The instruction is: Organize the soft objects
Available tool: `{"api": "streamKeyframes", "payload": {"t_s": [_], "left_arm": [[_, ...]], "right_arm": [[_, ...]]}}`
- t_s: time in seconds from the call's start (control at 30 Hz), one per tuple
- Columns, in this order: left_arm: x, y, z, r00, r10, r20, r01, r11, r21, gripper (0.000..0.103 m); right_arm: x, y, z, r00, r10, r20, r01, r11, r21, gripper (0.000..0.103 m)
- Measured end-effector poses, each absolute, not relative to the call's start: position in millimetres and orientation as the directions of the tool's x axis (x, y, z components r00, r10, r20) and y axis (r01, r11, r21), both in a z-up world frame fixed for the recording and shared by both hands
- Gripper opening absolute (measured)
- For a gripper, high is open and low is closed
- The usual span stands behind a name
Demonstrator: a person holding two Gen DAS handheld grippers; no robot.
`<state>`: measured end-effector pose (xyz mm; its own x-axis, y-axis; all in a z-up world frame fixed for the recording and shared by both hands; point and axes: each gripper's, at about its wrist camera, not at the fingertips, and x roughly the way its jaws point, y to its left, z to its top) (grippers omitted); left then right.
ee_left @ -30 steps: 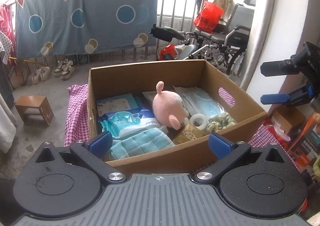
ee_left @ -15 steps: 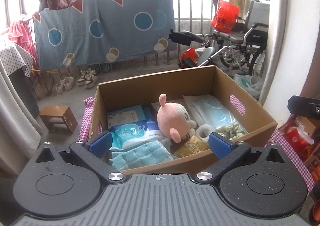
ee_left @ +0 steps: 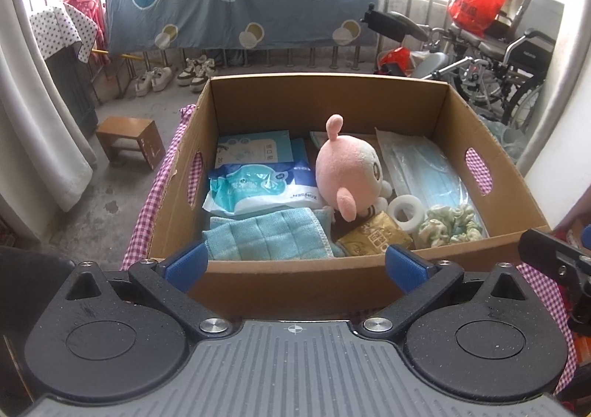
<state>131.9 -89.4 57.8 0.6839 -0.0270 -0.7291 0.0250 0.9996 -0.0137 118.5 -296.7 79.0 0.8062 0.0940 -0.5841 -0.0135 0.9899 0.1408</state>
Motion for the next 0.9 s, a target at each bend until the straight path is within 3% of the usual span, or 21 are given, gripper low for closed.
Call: {"api": "streamKeyframes", "payload": {"t_s": [0.3, 0.9], "left_arm": [[136, -93, 54, 0.667, -0.015, -0.745, 0.022, 1.000, 0.000, 0.103], [140, -93, 49, 0.660, 0.000, -0.752, 0.016, 1.000, 0.015, 0.103]], "right_arm": [[132, -286, 66, 0.759, 0.072, -0.647, -0.013, 0.995, 0.095, 0.103], [149, -291, 57, 0.729, 0.057, -0.682, -0.004, 0.997, 0.079, 0.103]]}}
